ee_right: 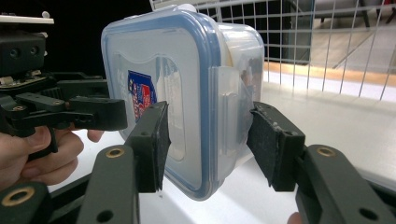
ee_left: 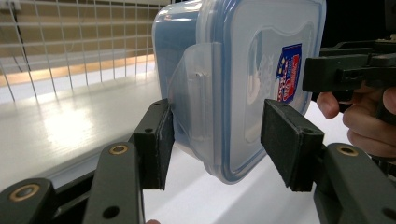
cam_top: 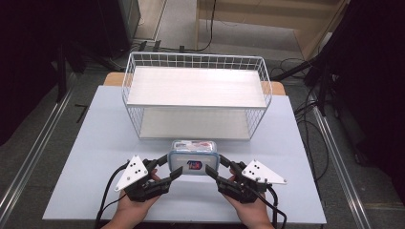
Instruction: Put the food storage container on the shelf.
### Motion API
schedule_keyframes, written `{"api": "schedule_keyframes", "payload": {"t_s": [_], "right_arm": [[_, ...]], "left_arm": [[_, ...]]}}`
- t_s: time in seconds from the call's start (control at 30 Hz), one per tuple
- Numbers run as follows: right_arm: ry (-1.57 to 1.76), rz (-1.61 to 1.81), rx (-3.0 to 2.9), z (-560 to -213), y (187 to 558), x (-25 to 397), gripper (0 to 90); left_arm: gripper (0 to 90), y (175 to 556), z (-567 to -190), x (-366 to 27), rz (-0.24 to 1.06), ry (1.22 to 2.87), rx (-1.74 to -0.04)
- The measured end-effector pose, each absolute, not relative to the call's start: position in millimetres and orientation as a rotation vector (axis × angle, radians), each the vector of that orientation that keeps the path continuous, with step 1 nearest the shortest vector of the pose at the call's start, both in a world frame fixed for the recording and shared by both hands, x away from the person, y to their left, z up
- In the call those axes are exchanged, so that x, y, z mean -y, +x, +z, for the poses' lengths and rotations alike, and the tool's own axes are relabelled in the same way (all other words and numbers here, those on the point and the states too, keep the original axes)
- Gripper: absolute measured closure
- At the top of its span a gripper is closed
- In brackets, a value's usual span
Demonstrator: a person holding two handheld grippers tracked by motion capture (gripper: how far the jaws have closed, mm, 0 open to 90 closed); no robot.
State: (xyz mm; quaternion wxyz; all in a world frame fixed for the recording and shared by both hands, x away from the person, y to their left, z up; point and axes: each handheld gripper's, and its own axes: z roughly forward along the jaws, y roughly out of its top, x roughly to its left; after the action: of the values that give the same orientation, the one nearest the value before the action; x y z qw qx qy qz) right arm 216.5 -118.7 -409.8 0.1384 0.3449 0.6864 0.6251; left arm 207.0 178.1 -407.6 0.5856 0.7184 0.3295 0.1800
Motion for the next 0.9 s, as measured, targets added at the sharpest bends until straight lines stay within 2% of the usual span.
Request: {"api": "schedule_keyframes", "payload": {"t_s": [0.53, 0.9], "right_arm": [[0.927, 1.829, -1.936, -397, 212, 118, 49.8], [0.908, 1.875, -1.902, -376, 219, 117, 49.8]], "left_arm": [[45.6, 204, -393, -179, 0.462, 1.651, -0.734], [45.9, 210, -368, -181, 0.487, 1.617, -0.707]]}}
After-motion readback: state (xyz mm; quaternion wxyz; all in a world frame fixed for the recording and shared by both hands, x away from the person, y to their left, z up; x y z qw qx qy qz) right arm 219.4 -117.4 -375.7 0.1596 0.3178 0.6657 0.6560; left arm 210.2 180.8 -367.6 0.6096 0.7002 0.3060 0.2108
